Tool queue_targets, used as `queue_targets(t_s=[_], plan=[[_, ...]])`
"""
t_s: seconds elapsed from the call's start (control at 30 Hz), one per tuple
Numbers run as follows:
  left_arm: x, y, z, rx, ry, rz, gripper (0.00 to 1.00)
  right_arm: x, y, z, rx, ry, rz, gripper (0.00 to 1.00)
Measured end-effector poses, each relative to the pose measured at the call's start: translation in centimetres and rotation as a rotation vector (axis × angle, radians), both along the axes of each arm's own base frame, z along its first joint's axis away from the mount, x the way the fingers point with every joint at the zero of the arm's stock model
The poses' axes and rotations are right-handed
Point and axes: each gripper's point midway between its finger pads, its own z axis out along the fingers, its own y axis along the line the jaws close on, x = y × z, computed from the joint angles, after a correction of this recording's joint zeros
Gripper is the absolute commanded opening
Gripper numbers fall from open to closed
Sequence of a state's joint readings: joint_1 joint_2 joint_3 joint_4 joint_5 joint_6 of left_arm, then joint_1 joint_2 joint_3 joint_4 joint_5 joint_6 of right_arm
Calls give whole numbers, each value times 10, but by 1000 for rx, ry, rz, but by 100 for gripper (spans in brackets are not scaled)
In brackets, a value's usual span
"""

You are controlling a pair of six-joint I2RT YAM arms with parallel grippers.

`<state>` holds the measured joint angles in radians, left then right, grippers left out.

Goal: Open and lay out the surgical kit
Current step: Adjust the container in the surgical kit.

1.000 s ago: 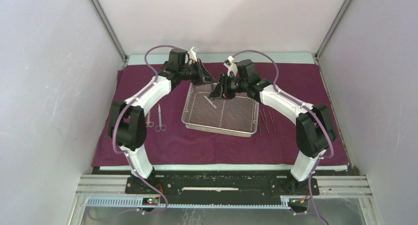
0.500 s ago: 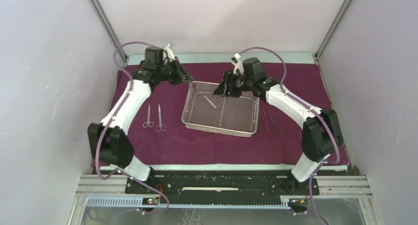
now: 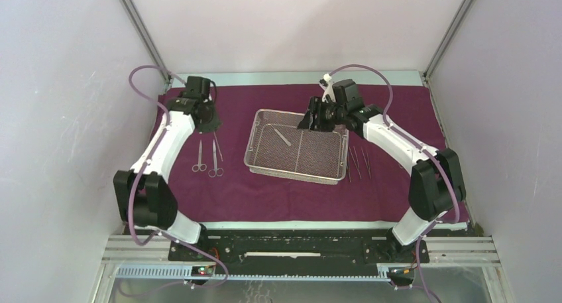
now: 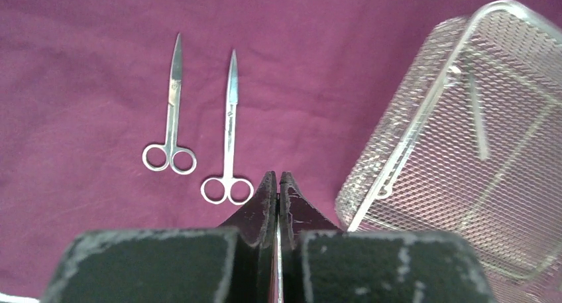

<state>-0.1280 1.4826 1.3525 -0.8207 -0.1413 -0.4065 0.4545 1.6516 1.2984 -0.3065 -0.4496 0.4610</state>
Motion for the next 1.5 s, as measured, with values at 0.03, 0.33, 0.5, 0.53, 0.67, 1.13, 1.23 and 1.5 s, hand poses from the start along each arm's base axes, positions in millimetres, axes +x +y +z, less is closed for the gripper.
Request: queue_targets(t_s=[0.03, 0.33, 0.5, 0.53, 0.67, 1.13, 1.23, 1.5], plan=[[1, 1, -8, 9, 23, 4, 0, 1, -4, -2, -18, -1, -12, 60], [0, -3, -65, 66, 199, -13, 0, 21, -34, -24, -155, -18, -118, 58], [-3, -13, -67, 54, 210, -43, 0, 45, -41, -59, -249, 12, -179, 40], [-5, -14, -68, 52, 214, -46, 0, 50, -42, -66, -266, 18, -189, 37], [-12, -17, -75, 43, 242, -58, 0, 70, -40, -87, -320, 41, -221, 28], [-21, -33, -73, -28, 253, -121, 0, 115, -27, -128, -390, 100, -241, 27], [-22, -36, -73, -40, 255, -131, 0, 121, -27, -130, -400, 113, -241, 27], [-22, -40, -72, -60, 257, -151, 0, 155, -24, -121, -367, 105, -253, 27]])
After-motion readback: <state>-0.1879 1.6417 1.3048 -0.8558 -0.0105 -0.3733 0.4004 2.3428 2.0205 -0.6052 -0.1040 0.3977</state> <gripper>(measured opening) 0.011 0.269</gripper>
